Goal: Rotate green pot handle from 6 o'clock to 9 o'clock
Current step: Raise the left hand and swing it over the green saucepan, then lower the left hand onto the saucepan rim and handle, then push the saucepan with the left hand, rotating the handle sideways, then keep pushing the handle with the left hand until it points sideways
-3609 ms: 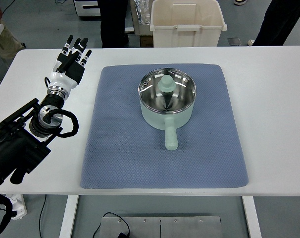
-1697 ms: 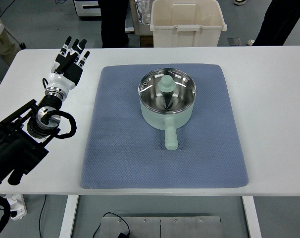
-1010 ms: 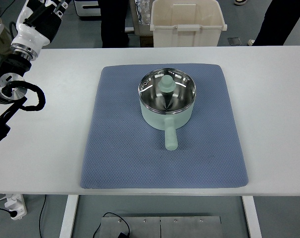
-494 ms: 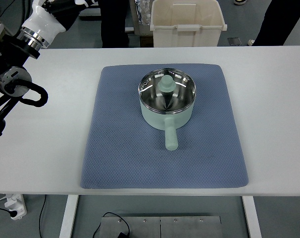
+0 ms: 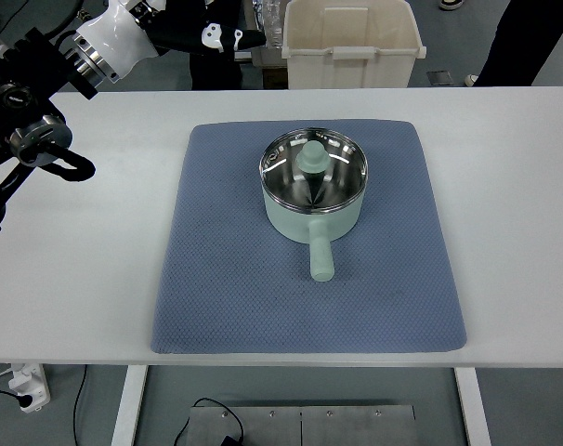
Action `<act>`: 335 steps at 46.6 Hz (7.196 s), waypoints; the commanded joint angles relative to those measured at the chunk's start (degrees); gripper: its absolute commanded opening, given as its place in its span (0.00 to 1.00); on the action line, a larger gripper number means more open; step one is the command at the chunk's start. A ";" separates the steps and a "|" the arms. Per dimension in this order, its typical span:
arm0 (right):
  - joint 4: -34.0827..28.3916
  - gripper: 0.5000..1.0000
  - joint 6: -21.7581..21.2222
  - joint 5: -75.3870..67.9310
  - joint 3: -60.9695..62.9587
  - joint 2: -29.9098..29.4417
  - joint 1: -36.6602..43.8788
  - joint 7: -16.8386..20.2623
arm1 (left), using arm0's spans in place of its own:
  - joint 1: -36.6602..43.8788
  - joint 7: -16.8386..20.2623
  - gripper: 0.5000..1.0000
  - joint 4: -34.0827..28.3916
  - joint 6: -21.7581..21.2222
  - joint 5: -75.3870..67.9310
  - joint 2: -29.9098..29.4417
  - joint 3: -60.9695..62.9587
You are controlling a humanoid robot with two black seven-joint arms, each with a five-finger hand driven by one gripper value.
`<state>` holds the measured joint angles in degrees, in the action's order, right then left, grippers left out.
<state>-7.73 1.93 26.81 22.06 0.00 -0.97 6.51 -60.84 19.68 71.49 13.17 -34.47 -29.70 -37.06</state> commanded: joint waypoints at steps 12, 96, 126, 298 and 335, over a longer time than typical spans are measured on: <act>0.00 1.00 0.00 0.00 0.00 0.00 0.00 -0.01 | -3.76 0.01 1.00 7.34 1.24 -9.56 -0.62 5.51; 0.00 1.00 0.00 0.00 0.00 0.00 0.00 -0.01 | -14.92 -0.96 1.00 5.76 21.83 -50.52 10.72 23.09; 0.00 1.00 0.00 0.00 0.00 0.00 0.00 -0.01 | -17.12 -0.87 1.00 6.38 21.83 -56.50 14.15 27.48; 0.00 1.00 0.00 0.00 0.00 0.00 0.00 -0.01 | -34.87 1.41 1.00 14.37 21.83 -59.84 -0.62 52.61; 0.00 1.00 0.00 0.00 0.00 0.00 0.00 -0.01 | -36.19 1.24 1.00 11.12 21.83 -59.84 -2.20 59.03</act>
<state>-7.73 1.93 26.81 22.06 0.00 -0.97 6.50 -96.98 20.91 83.13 35.00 -94.33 -31.92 21.87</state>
